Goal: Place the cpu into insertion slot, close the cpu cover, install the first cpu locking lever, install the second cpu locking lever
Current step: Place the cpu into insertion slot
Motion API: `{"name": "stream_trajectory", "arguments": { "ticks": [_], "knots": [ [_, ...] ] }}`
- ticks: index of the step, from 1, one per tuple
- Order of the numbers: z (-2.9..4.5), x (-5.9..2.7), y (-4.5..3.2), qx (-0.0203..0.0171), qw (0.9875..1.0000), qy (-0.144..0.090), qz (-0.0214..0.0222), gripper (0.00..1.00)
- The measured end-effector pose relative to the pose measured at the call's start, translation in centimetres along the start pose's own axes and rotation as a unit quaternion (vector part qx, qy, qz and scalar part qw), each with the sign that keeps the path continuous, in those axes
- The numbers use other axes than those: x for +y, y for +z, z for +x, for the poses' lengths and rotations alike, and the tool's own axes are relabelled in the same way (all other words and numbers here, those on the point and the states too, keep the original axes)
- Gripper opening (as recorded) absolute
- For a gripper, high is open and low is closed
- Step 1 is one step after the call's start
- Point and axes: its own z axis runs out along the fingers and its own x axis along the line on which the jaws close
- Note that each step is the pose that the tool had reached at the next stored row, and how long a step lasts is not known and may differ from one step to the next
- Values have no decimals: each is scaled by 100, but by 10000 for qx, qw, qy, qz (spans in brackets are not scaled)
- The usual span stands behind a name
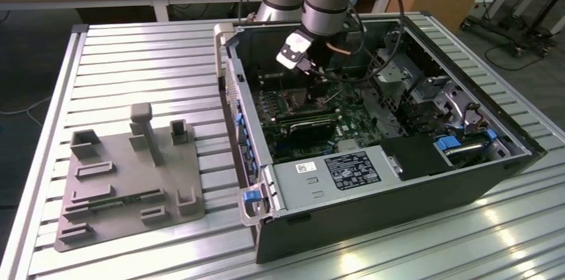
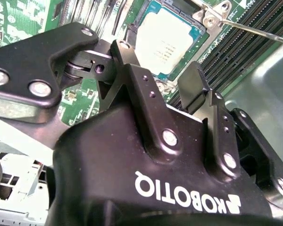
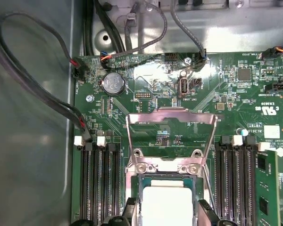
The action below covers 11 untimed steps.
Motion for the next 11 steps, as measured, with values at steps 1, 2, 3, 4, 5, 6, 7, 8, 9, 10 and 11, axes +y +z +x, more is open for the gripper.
{"name": "stream_trajectory", "arguments": {
  "ticks": [1, 2, 3, 4, 5, 6, 7, 8, 9, 10, 11],
  "knots": [
    [0, 0, -12, 0, 10000, 0, 0, 61],
    [0, 0, -24, 1, 10000, 0, 0, 61],
    [0, 1, -35, 0, 10000, 0, 0, 61],
    [1, 1, -45, 0, 10000, 0, 0, 60],
    [1, 1, -56, 0, 10000, 0, 0, 60],
    [1, 2, -103, 0, 10000, 0, 1, 35],
    [2, 2, -109, 0, 10000, 0, 1, 29],
    [2, 3, -109, 1, 10000, 0, 1, 24],
    [2, 3, -109, 2, 10000, 0, 0, 18],
    [2, 2, -109, 2, 10000, 0, 0, 18],
    [1, 2, -110, 1, 10000, 0, 1, 12]
  ]
}}
